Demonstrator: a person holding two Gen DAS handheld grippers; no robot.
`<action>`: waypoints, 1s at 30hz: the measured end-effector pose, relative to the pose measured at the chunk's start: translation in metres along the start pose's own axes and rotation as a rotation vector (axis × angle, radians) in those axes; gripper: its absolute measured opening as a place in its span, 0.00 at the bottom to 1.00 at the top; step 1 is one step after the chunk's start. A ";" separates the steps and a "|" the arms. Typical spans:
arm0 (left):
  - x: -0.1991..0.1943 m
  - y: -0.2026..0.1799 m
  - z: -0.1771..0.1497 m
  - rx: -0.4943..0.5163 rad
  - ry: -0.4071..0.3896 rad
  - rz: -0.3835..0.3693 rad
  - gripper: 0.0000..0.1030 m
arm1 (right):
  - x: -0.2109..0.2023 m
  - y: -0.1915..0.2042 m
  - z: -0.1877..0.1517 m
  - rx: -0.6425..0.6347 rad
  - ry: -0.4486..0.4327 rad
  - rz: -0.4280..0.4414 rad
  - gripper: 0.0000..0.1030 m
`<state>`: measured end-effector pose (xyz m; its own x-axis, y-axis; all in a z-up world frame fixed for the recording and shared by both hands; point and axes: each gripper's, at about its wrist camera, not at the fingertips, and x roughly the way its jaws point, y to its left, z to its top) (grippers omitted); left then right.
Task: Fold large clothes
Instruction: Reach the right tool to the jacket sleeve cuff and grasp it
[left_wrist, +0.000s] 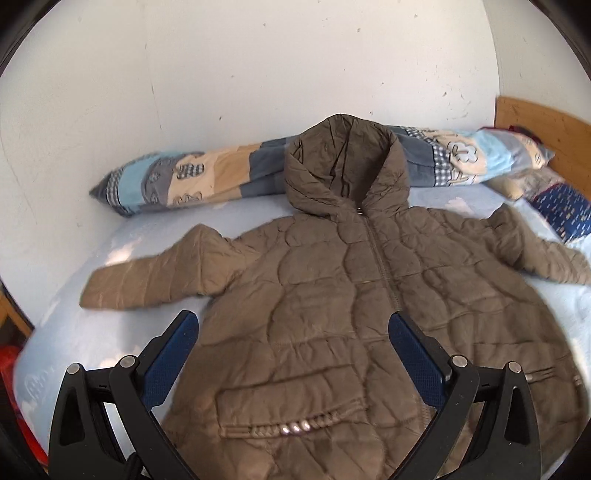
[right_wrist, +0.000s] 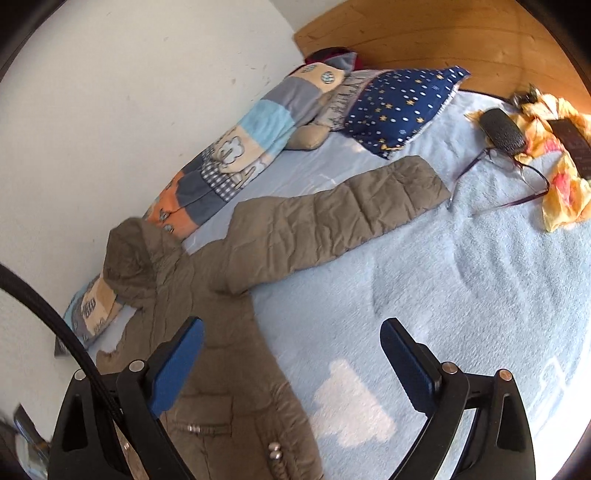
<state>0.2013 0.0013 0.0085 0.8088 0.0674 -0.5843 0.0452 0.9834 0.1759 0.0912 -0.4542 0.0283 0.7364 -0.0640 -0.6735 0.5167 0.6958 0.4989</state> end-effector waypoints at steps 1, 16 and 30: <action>0.007 -0.002 -0.002 0.015 0.023 0.015 0.99 | 0.010 -0.017 0.013 0.069 -0.003 -0.007 0.89; 0.051 0.005 -0.018 -0.029 0.197 -0.068 0.99 | 0.091 -0.149 0.087 0.509 -0.033 -0.070 0.52; 0.067 0.000 -0.027 -0.020 0.250 -0.099 0.99 | 0.140 -0.179 0.105 0.592 -0.002 -0.105 0.45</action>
<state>0.2397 0.0099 -0.0522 0.6312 0.0081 -0.7755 0.1034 0.9901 0.0945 0.1473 -0.6626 -0.0983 0.6688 -0.1128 -0.7348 0.7417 0.1687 0.6492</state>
